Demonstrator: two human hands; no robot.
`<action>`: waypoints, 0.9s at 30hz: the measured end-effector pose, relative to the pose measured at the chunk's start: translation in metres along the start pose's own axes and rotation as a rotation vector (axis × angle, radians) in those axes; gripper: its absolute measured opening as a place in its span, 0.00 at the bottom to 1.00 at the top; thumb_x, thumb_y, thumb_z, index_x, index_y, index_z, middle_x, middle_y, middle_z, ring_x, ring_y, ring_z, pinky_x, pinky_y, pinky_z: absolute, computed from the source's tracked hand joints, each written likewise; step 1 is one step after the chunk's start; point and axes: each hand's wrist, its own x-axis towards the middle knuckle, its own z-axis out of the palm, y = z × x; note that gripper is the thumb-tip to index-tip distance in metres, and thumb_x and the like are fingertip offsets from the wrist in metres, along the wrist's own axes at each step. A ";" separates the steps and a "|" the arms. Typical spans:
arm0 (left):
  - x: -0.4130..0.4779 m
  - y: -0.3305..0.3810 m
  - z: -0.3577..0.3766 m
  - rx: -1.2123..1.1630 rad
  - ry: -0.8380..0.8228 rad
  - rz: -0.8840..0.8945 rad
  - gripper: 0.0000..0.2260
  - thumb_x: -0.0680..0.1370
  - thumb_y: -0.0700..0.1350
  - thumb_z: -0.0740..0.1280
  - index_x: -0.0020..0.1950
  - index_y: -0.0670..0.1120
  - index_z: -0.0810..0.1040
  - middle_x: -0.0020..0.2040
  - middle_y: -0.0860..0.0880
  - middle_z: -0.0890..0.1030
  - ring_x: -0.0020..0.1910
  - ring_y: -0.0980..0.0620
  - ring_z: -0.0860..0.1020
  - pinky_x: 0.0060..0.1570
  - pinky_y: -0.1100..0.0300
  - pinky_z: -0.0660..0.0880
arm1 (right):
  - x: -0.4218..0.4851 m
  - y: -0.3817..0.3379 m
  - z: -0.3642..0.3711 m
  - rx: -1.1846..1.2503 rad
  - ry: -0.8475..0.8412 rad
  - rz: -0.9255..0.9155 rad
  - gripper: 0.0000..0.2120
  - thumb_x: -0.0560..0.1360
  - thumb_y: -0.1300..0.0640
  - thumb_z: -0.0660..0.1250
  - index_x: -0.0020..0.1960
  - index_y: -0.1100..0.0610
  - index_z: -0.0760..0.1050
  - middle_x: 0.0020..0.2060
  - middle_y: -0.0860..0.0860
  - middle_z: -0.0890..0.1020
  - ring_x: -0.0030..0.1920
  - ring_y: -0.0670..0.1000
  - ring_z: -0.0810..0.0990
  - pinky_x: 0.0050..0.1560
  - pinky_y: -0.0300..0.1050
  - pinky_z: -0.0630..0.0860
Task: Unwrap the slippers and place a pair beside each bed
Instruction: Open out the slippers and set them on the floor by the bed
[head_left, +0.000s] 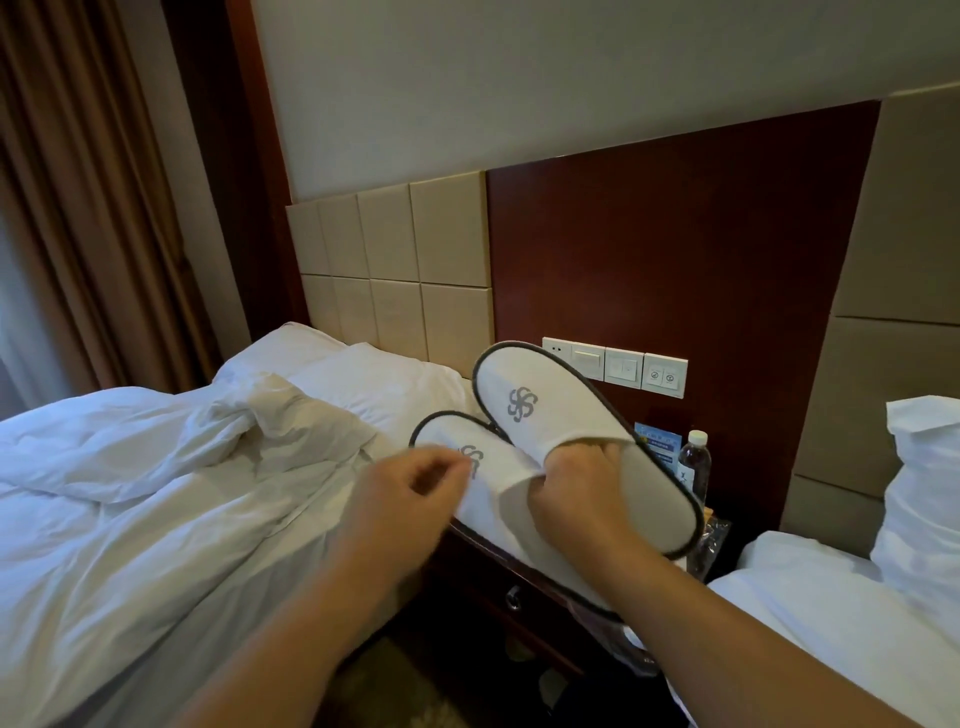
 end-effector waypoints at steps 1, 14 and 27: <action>0.007 -0.005 -0.010 0.008 0.141 -0.024 0.05 0.76 0.54 0.68 0.49 0.59 0.82 0.42 0.60 0.83 0.42 0.61 0.81 0.37 0.69 0.76 | 0.000 -0.004 -0.002 -0.022 0.010 -0.064 0.16 0.70 0.56 0.64 0.53 0.62 0.81 0.46 0.57 0.83 0.45 0.56 0.71 0.53 0.50 0.69; 0.024 -0.050 -0.047 -0.045 0.081 -0.480 0.17 0.81 0.61 0.56 0.45 0.58 0.82 0.46 0.57 0.81 0.48 0.55 0.77 0.42 0.58 0.69 | -0.013 -0.054 -0.017 0.003 -0.092 -0.482 0.21 0.72 0.57 0.69 0.64 0.57 0.77 0.57 0.55 0.81 0.57 0.55 0.70 0.61 0.47 0.64; 0.015 -0.050 -0.069 -0.121 0.102 -0.462 0.18 0.81 0.61 0.57 0.42 0.56 0.82 0.37 0.54 0.85 0.44 0.50 0.81 0.41 0.54 0.73 | -0.024 -0.071 -0.035 0.044 -0.200 -0.538 0.22 0.76 0.59 0.67 0.69 0.58 0.71 0.65 0.54 0.75 0.63 0.52 0.60 0.65 0.45 0.58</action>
